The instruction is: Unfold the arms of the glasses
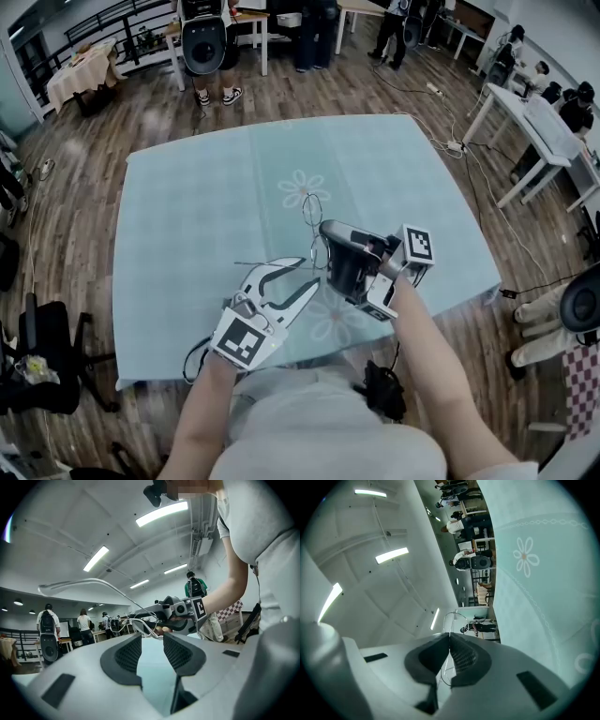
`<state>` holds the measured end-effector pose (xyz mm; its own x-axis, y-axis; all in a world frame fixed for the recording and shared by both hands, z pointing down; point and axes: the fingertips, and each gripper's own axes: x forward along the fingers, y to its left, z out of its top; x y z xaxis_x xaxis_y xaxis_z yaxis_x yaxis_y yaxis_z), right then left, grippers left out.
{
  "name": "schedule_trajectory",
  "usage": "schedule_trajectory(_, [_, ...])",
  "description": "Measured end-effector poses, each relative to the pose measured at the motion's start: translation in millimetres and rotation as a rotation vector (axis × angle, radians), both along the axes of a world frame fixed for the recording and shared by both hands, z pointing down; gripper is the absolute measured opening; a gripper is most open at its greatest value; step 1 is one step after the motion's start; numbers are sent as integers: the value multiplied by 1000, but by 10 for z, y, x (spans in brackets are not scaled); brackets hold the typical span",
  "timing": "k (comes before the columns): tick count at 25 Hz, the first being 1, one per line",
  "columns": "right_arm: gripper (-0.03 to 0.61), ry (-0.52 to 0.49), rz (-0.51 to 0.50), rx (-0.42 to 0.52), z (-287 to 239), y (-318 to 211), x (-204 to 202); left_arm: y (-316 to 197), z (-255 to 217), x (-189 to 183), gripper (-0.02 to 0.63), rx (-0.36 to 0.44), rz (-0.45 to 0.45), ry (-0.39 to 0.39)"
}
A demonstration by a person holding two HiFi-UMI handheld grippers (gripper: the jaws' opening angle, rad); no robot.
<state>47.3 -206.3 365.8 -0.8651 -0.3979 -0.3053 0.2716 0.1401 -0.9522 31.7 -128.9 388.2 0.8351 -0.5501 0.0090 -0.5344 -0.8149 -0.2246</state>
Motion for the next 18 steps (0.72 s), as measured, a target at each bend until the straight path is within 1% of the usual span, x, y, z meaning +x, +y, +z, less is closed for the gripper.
schedule_trajectory(3, [11, -3, -8, -1, -23, 10, 38, -40, -21, 51, 149, -1, -22, 0])
schedule_trajectory(6, [11, -4, -7, -2, -38, 19, 38, -46, -53, 19, 129, -7, -29, 18])
schedule_trajectory(12, [11, -7, 4, 0, -49, 1, 35, -6, -89, -41, 63, 11, -39, 38])
schedule_trajectory(18, [11, 3, -6, 2, -41, 9, 26, 7, -73, -77, 48, 4, -47, 48])
